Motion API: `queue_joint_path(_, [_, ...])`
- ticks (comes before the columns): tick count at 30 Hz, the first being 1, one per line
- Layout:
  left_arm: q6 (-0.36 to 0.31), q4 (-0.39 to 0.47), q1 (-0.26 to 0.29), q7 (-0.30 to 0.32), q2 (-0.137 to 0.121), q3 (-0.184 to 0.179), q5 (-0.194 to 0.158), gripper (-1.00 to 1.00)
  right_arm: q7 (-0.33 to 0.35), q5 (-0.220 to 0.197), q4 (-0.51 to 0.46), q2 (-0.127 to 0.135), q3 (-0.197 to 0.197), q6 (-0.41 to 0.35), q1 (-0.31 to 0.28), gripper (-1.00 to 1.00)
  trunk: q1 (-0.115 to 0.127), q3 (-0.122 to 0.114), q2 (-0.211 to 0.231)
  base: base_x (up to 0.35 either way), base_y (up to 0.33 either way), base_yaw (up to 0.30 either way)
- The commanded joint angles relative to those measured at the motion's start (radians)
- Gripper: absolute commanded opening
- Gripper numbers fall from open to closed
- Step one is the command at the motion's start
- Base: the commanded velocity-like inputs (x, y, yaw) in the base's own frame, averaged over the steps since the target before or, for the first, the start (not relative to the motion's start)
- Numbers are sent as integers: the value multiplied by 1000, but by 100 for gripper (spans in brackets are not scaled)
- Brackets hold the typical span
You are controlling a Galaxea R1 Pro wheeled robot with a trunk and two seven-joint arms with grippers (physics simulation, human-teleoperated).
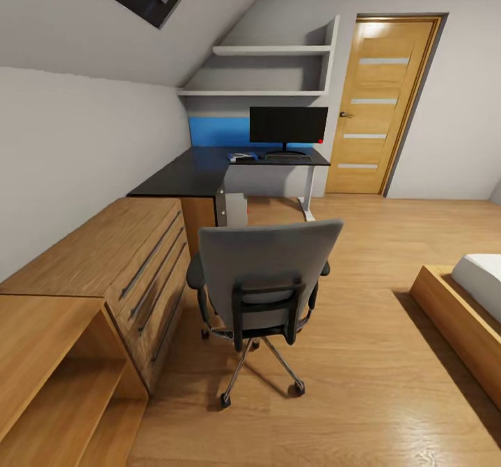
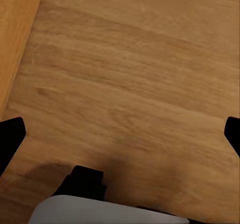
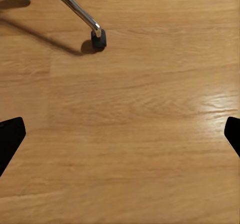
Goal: In the bedroom, organize the workspace by keeping the computer under the desk, ensuring the monitor is on the desk, placing the keyboard on the desk next to the monitor, placing the mouse on the desk next to the keyboard, moving the folder from the swivel chair onto the desk next to the mouse, stacking the notebook on top of the folder with the pen on top of the notebook, and positioning the swivel chair next to the desk.
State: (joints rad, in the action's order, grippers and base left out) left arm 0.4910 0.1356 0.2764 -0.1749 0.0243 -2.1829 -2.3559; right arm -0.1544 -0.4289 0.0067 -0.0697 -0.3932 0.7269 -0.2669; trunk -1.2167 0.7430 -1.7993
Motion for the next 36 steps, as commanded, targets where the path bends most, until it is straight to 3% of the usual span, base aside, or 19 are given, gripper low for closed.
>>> queue_joint_path(1, [-7, -21, 1, -9, 7, -9, 0, 100, -6, -3, -2, 5, -8, 2, -1, 100, -4, 4, -8, 0, 0, 0])
queue_joint_path(8, [-26, -92, -1, -7, 53, -9, 0, 100, -8, -8, -56, 41, -6, -1, -1, 100, -31, 26, -57, 0, 0, 0])
queue_joint_path(10, [-29, -103, -1, -7, 75, -9, 0, 100, -10, -9, -92, 50, -5, -4, -1, 100, -38, 32, -71, 0, 0, 0])
queue_joint_path(11, [-30, -108, -1, -6, 101, -11, 0, 100, -11, -10, -127, 55, -5, -4, -2, 100, -42, 35, -78, 0, 0, 0])
queue_joint_path(16, [-33, -113, 30, -7, 134, -11, 0, 100, -12, -9, -201, 63, -4, -7, -5, 100, -61, 51, -113, 0, 0, 0])
queue_joint_path(23, [-73, -114, 129, -8, 148, -11, 0, 100, -13, -10, -236, 71, -4, -62, -49, 100, -88, 73, -162, 0, 0, 0])
queue_joint_path(30, [-214, -114, 283, -10, 150, -11, 0, 100, -10, -11, -245, 75, -4, -210, -179, 100, -115, 95, -211, 0, 0, 0])
queue_joint_path(31, [-228, -114, 312, -10, 150, -11, 0, 100, -9, -11, -245, 75, -3, -231, -206, 100, -119, 98, -218, 0, 0, 0])
queue_joint_path(32, [-245, -114, 371, -11, 150, -11, 0, 100, -6, -12, -247, 73, -3, -260, -271, 100, -123, 101, -225, 0, 0, 0])
queue_joint_path(36, [-246, -114, 390, -11, 150, -11, 0, 100, -4, -12, -248, 68, -5, -266, -295, 100, -138, 114, -253, 0, 0, 0])
